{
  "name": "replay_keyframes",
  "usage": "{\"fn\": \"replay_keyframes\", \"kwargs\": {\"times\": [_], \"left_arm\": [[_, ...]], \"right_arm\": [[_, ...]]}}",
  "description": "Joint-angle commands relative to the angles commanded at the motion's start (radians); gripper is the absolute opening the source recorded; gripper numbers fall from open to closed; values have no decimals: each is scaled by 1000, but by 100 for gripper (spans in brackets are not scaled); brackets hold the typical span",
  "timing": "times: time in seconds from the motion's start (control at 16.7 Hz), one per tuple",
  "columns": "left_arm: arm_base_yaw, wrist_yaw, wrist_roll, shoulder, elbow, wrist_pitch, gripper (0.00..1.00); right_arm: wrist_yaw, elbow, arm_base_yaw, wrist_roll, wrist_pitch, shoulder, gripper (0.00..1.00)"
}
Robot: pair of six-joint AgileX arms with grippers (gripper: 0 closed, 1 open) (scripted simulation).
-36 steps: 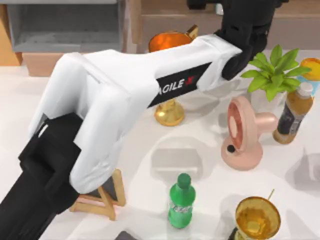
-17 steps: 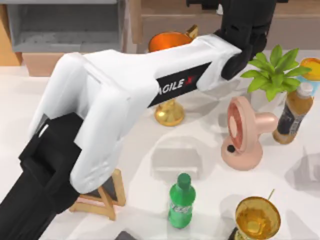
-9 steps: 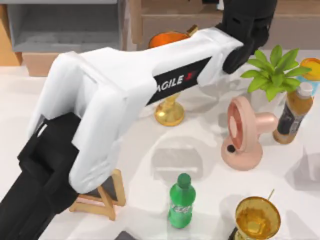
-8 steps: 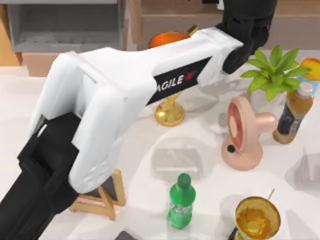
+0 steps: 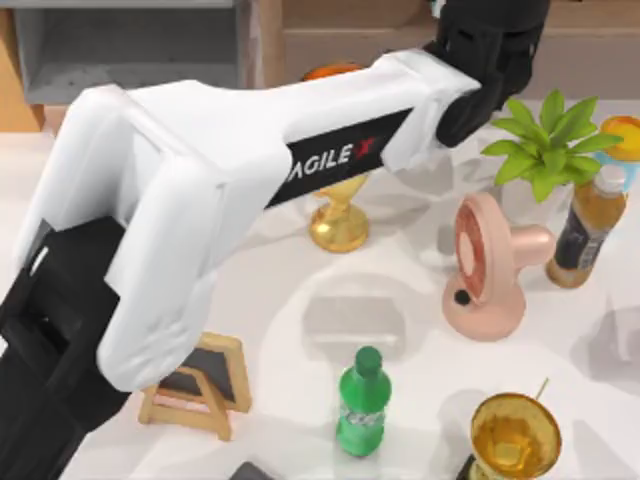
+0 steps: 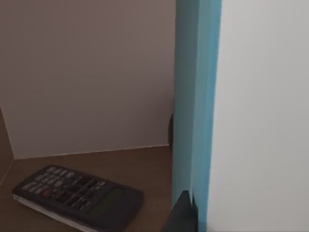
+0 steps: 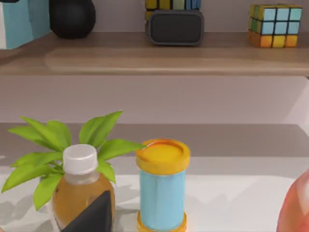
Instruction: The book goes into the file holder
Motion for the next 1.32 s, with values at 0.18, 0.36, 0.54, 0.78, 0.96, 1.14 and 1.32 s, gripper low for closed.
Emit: {"fn": "replay_keyframes", "kwargs": {"times": [0.18, 0.36, 0.54, 0.78, 0.96, 1.14, 1.32], "left_arm": [[-16, 75, 83, -137, -182, -2, 0], [-30, 164, 198, -306, -400, -1, 0], [-30, 250, 341, -499, -629, 10, 0], [21, 337, 563, -769, -918, 51, 0], [97, 379, 741, -929, -1116, 92, 0], [199, 407, 916, -1023, -1281, 137, 0], [308, 431, 1077, -1035, -1401, 184, 0]], "right_arm": [[0, 0, 0, 0, 0, 0, 100], [0, 0, 0, 0, 0, 0, 100], [0, 0, 0, 0, 0, 0, 100], [0, 0, 0, 0, 0, 0, 100], [0, 0, 0, 0, 0, 0, 100], [0, 0, 0, 0, 0, 0, 100], [0, 0, 0, 0, 0, 0, 100]]}}
